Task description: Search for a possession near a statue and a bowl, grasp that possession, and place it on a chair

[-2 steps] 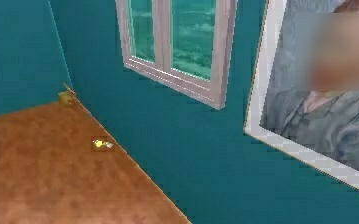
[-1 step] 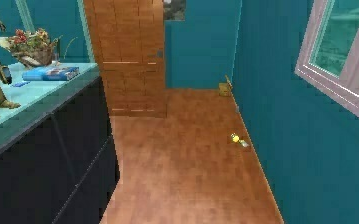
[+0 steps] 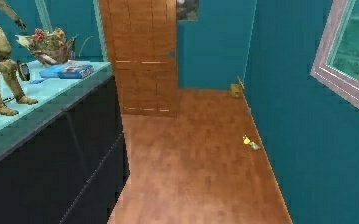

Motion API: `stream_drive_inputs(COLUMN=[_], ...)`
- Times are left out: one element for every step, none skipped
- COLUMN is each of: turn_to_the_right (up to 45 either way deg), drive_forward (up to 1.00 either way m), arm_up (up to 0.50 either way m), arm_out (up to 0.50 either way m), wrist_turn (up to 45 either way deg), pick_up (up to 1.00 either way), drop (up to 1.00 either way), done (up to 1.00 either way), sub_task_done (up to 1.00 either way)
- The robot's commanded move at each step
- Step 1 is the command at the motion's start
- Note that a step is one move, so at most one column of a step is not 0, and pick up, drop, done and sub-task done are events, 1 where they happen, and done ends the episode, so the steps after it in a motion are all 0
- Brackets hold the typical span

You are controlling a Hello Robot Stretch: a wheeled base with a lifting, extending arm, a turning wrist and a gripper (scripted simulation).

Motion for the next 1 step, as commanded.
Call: stream_drive_inputs(turn_to_the_right=[0.0], drive_forward=[1.0], arm_up=[0.0], arm_out=[0.0], wrist_turn=[0.0], pick_up=[0.0], drop=[0.0], done=[0.0], sub_task_done=[0.0])
